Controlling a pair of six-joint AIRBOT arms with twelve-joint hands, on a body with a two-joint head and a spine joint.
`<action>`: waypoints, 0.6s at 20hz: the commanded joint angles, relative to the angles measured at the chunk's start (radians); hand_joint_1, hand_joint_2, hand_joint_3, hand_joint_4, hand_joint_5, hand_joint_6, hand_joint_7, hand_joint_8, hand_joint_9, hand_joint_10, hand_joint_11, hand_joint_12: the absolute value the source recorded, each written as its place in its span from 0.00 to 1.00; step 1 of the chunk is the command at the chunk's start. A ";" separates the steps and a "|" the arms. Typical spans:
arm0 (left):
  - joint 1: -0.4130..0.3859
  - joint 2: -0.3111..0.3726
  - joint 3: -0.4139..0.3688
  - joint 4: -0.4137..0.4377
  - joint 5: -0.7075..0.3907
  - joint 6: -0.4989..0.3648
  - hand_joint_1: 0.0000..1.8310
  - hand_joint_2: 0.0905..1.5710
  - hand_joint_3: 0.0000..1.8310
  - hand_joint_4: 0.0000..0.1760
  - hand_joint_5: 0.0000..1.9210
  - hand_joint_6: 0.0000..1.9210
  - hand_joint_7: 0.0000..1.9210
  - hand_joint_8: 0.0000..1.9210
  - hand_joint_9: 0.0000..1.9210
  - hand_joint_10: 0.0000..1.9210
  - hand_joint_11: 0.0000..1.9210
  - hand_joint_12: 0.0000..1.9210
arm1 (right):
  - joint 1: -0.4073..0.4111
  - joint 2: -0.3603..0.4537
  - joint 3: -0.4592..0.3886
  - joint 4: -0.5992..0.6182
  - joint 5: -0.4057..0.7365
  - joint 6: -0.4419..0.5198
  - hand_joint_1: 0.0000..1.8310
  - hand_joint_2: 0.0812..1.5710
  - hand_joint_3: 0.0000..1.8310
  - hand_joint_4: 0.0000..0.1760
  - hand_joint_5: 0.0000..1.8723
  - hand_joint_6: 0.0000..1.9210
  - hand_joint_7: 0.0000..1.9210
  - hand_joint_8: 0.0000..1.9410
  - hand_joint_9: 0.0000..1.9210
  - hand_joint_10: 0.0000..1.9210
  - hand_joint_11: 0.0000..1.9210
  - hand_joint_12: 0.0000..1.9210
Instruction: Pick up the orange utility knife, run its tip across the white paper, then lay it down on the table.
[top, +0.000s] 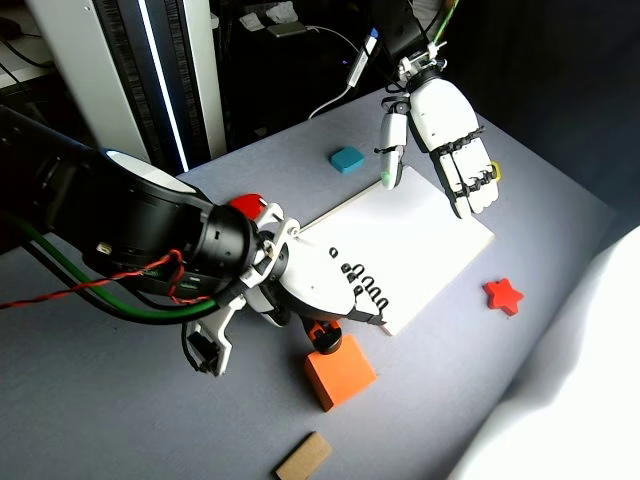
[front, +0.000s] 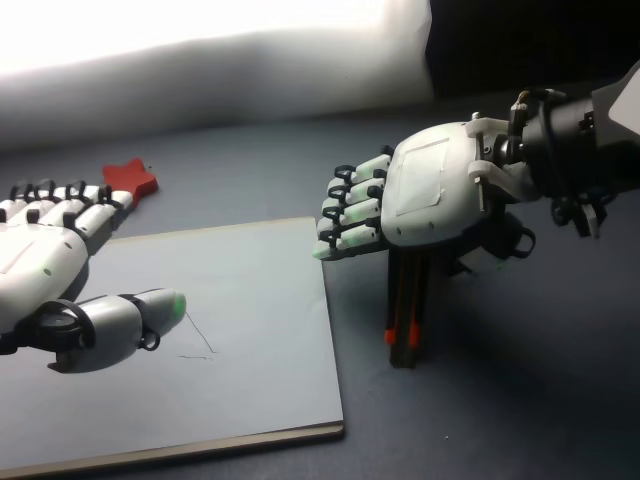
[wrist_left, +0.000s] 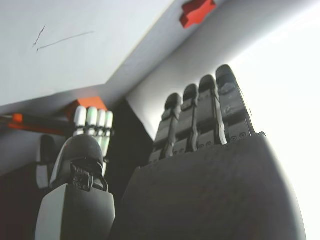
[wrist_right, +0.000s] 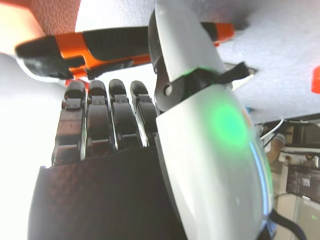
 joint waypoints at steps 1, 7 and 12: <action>-0.010 0.002 0.000 0.047 -0.093 0.004 0.00 0.79 0.00 0.00 0.00 0.00 0.00 0.00 0.00 0.00 0.00 0.07 | 0.001 -0.003 0.007 0.015 -0.050 0.000 0.65 0.71 0.00 0.00 0.00 0.00 0.00 0.00 0.00 0.00 0.00 0.00; -0.006 0.001 0.000 0.041 -0.094 0.006 0.00 0.79 0.00 0.00 0.00 0.00 0.00 0.00 0.00 0.00 0.00 0.06 | -0.037 -0.033 0.037 0.009 -0.063 0.000 0.67 0.73 0.00 0.00 0.00 0.00 0.00 0.00 0.00 0.00 0.00 0.00; -0.003 -0.004 0.002 0.037 -0.097 0.006 0.00 0.79 0.00 0.00 0.00 0.00 0.00 0.00 0.00 0.00 0.00 0.05 | -0.055 -0.046 0.042 0.009 -0.093 0.010 0.66 0.75 0.00 0.00 0.00 0.00 0.00 0.00 0.00 0.00 0.00 0.00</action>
